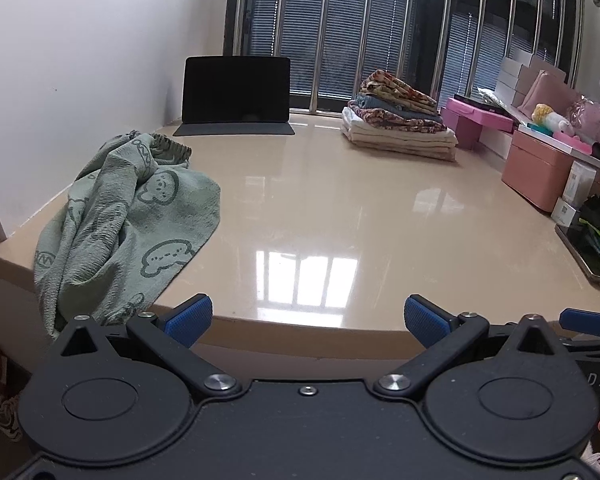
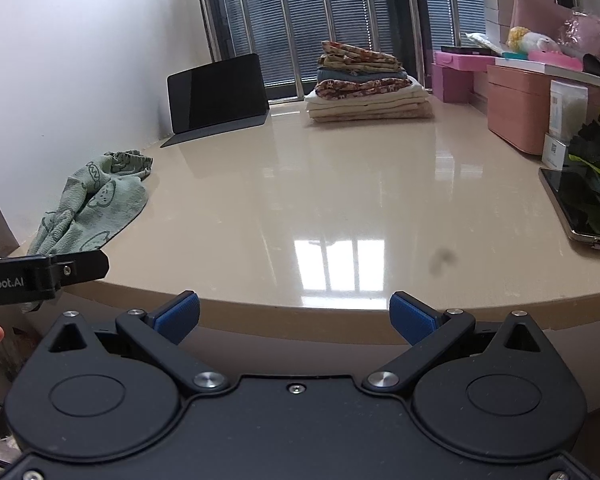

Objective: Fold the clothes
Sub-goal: 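Move both grippers open toward the crumpled green bear-print garment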

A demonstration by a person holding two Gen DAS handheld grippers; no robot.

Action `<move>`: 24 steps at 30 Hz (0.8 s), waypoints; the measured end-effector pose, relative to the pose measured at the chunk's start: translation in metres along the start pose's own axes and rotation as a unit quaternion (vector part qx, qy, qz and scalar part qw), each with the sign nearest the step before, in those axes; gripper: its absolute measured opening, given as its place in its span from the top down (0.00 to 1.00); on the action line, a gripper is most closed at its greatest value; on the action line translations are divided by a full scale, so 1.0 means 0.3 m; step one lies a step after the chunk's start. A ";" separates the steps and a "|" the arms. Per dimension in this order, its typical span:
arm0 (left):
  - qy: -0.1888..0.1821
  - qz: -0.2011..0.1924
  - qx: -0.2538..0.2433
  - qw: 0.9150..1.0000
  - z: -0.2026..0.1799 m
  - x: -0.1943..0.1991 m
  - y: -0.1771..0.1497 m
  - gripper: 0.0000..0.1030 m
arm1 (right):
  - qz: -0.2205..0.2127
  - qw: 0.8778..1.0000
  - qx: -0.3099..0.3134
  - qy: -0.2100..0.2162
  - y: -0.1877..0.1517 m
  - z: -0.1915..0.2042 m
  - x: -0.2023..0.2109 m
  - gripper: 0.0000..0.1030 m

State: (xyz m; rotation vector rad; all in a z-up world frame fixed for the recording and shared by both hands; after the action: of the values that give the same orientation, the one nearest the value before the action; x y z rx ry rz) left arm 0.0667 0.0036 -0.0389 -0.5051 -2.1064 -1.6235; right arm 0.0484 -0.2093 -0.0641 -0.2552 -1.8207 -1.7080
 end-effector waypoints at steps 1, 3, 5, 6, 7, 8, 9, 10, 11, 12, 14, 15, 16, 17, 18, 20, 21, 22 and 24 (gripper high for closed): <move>0.001 -0.001 0.000 1.000 -0.001 0.002 0.002 0.00 | 0.000 1.000 0.000 0.001 0.001 -0.001 0.001 0.00; 0.002 -0.004 0.000 1.000 0.000 0.005 0.004 0.00 | 0.000 1.000 0.001 0.002 0.004 0.005 0.000 0.00; 0.001 -0.006 0.000 1.000 0.000 0.008 0.004 0.00 | 0.000 1.000 0.003 0.003 0.005 0.005 0.000 0.00; 0.001 -0.006 0.000 1.000 0.000 0.010 0.004 0.00 | 0.000 1.000 0.004 0.003 0.005 0.004 0.001 0.00; 0.001 -0.007 0.000 1.000 0.000 0.010 0.004 0.00 | 0.000 1.000 0.005 0.004 0.006 0.004 0.001 0.00; 0.002 -0.007 0.000 1.000 -0.001 0.011 0.004 0.00 | 0.000 1.000 0.005 0.004 0.008 0.005 0.001 0.00; 0.001 -0.007 0.001 1.000 -0.001 0.010 0.005 0.00 | 0.001 1.000 0.006 0.004 0.008 0.006 0.000 0.00; 0.001 -0.007 0.001 1.000 0.000 0.010 0.006 0.00 | 0.001 1.000 0.007 0.004 0.007 0.007 0.000 0.00; 0.001 -0.008 0.001 1.000 0.002 0.009 0.007 0.00 | 0.001 1.000 0.007 0.004 0.007 0.007 -0.001 0.00; 0.000 -0.008 0.001 1.000 0.003 0.009 0.007 0.00 | 0.001 1.000 0.007 0.004 0.007 0.007 -0.001 0.00; 0.000 -0.009 0.001 1.000 0.005 0.008 0.007 0.00 | 0.001 1.000 0.008 0.005 0.007 0.008 -0.002 0.00; -0.001 -0.009 0.002 1.000 0.005 0.008 0.006 0.00 | 0.002 1.000 0.009 0.005 0.008 0.008 -0.002 0.00; -0.001 -0.009 0.002 1.000 0.006 0.008 0.005 0.00 | 0.002 1.000 0.010 0.005 0.008 0.009 -0.002 0.00; -0.001 -0.009 0.003 1.000 0.007 0.007 0.005 0.00 | 0.002 1.000 0.010 0.004 0.008 0.010 -0.002 0.00; -0.001 -0.009 0.003 1.000 0.008 0.007 0.005 0.00 | 0.002 1.000 0.010 0.004 0.008 0.010 -0.002 0.00; -0.001 -0.010 0.004 1.000 0.012 0.007 0.005 0.00 | 0.003 1.000 0.011 0.004 0.008 0.010 -0.003 0.00; 0.000 -0.010 0.004 1.000 0.014 0.007 0.004 0.00 | 0.002 1.000 0.010 0.003 0.008 0.009 -0.002 0.00; 0.000 -0.011 0.005 1.000 0.016 0.007 0.003 0.00 | 0.001 1.000 0.010 0.002 0.010 0.009 -0.001 0.00; 0.000 -0.012 0.007 1.000 0.018 0.008 0.004 0.00 | 0.002 1.000 0.011 0.002 0.011 0.010 -0.002 0.00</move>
State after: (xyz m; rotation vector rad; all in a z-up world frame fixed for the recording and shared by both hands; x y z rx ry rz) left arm 0.0647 0.0090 -0.0380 -0.4775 -2.1295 -1.6201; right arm 0.0498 -0.2059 -0.0618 -0.2472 -1.8339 -1.6843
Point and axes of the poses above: each gripper's, at about its wrist camera, not at the fingertips, and x roughly against the way its jaws point, z to its left, y to its top, the point moved 8 cm from there along -x, roughly the way its jaws point, and after that the axes turned 10 degrees about x, right-handed, at the moved point
